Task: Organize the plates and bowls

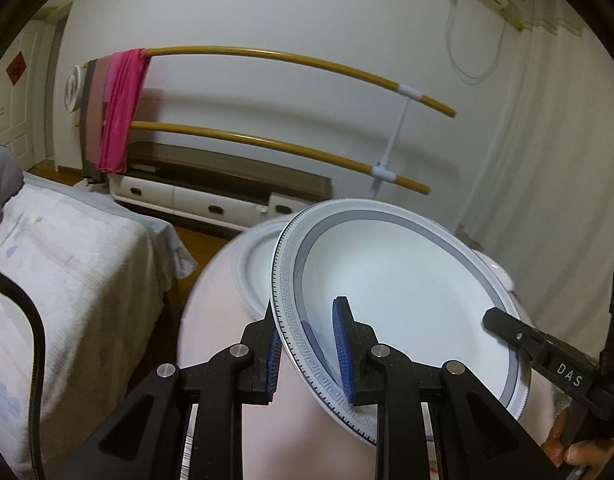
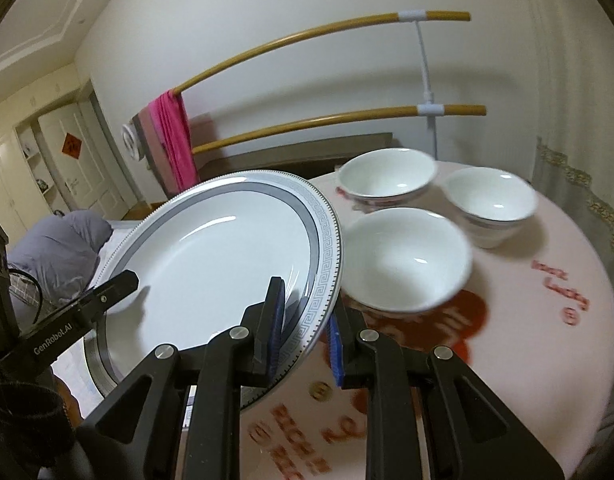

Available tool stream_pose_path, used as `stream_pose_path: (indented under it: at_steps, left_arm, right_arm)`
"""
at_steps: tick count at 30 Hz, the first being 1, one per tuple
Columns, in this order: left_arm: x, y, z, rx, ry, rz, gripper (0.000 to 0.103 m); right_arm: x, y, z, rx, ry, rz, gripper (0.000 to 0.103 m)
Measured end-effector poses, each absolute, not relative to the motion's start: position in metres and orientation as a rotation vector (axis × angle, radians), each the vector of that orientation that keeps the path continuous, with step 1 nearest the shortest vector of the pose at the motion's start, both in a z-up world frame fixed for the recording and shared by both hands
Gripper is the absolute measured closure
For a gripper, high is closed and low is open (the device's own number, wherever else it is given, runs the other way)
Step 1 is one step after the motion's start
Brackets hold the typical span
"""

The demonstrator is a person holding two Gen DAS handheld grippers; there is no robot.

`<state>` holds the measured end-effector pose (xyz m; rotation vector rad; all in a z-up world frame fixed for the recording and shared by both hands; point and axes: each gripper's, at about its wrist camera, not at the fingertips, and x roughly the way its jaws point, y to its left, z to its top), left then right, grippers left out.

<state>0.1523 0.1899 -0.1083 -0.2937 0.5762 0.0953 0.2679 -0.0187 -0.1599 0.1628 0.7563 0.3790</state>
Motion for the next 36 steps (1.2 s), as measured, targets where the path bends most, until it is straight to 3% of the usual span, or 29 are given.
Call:
stream_pose_path:
  at_steps: [21, 36]
  left_arm:
    - [0.292, 0.24, -0.147, -0.298, 0.68, 0.102, 0.083]
    - [0.336, 0.252, -0.161, -0.283, 0.709, 0.083, 0.083]
  right_arm:
    - [0.333, 0.045, -0.211, 0.133, 0.885, 0.295, 0.081]
    - [0.337, 0.047, -0.213, 0.072, 0.893, 0.175, 0.078]
